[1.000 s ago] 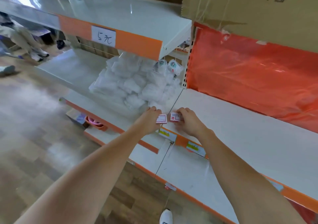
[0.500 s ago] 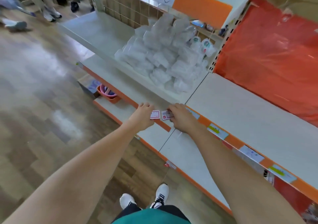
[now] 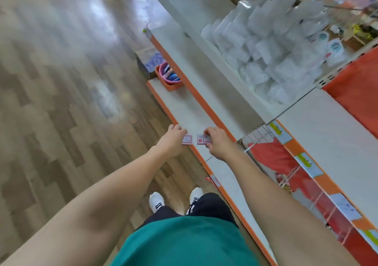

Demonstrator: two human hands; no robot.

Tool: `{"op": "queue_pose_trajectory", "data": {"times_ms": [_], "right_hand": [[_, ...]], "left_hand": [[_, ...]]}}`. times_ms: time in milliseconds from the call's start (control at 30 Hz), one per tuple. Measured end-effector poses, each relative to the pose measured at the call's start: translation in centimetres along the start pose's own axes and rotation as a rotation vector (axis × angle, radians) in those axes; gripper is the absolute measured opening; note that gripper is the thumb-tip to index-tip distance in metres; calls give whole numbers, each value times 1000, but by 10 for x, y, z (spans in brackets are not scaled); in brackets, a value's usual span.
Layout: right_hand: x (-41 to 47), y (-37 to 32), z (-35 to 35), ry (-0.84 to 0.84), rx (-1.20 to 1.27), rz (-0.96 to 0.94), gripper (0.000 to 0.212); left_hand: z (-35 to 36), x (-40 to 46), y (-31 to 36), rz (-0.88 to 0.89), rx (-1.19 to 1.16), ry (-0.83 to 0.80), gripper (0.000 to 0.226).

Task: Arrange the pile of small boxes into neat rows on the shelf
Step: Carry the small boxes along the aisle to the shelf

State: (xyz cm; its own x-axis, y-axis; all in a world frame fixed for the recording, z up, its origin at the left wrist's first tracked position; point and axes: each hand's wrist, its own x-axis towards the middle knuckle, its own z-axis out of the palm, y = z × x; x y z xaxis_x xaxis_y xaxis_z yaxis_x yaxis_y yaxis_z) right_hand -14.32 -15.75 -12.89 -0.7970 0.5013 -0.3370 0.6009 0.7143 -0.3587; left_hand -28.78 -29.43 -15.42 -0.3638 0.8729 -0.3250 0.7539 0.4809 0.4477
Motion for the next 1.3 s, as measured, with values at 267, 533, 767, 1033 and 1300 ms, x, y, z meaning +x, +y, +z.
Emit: {"op": "queue_pose_trajectory", "data": {"times_ms": [267,533,767,1033,1300], "right_hand": [[59,-33,14,-128,-26,-183,34],[125,-62,27,-307,-119,-433,36],[148,-99,42,-424,-207,-702,37],[107,-136,62,-602,-302,-1039,32],[27,-161,86,-737,-411,-1331,36]], "left_hand": [[-6,-10,-34,-242,-94,68,41],[-15,-9,-42,-598,-150,157,31],[-5,-42,-42,-925,-212,238,29],[35,-107,-8,-1248,-338,390,32],[86,-184,46,-1522,-469,547,23]]}}
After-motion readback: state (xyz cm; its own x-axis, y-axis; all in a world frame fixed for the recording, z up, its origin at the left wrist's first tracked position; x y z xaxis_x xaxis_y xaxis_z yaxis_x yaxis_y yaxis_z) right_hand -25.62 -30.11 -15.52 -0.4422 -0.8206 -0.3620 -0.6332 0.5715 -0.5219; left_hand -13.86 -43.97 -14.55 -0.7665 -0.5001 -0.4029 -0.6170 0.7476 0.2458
